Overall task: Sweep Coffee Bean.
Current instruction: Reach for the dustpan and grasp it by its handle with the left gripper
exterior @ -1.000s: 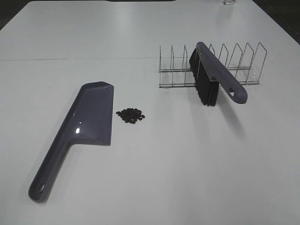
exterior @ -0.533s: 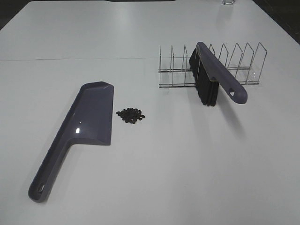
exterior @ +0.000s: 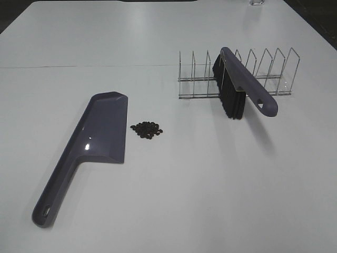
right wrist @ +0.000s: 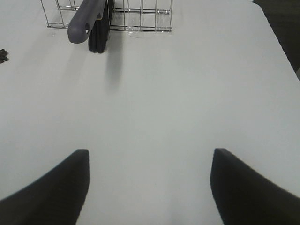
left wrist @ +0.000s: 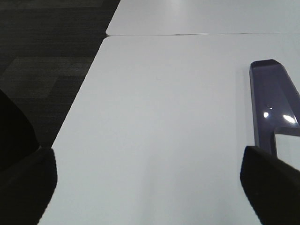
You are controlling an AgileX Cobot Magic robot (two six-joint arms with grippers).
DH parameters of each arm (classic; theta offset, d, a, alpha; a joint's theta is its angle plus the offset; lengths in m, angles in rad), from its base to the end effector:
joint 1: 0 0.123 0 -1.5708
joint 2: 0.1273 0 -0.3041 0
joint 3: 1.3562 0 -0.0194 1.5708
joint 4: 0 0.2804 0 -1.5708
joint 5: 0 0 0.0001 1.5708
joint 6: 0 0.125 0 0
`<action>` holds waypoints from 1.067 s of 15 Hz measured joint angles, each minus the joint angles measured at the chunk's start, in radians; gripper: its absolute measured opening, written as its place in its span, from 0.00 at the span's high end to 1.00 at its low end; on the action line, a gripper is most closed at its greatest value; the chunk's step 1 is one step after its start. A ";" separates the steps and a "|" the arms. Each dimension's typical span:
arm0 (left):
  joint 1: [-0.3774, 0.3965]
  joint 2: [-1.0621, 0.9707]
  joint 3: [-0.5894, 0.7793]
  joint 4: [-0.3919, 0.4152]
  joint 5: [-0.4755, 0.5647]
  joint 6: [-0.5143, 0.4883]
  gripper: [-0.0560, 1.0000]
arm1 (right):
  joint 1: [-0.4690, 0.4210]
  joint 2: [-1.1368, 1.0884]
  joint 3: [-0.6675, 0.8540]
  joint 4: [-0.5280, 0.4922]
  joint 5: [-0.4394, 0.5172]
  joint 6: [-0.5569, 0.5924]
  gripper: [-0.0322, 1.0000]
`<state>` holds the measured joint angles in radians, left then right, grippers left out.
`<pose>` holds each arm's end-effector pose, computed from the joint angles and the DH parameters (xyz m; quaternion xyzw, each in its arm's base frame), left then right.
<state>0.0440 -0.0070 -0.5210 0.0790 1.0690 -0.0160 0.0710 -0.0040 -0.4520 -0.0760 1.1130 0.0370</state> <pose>0.0276 0.0099 0.2826 -0.0277 0.8469 0.0468 0.5289 0.0338 -0.0061 0.2547 -0.0133 0.8766 -0.0120 0.4809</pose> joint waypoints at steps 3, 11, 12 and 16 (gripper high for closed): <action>0.000 0.000 0.000 0.000 0.000 0.000 0.01 | 0.000 0.000 0.000 0.000 0.000 0.000 0.36; 0.000 0.000 0.000 0.000 0.000 0.000 0.00 | 0.000 0.000 0.000 0.000 0.000 0.000 0.36; 0.000 0.000 0.000 0.000 0.000 0.000 0.00 | 0.000 0.000 0.000 0.000 0.000 0.000 0.36; 0.000 0.000 0.000 0.000 0.000 -0.003 0.00 | 0.000 0.000 0.000 0.000 0.000 0.000 0.36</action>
<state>0.0440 -0.0070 -0.5210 0.0790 1.0690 -0.0190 0.0710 -0.0040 -0.4520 -0.0760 1.1130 0.0370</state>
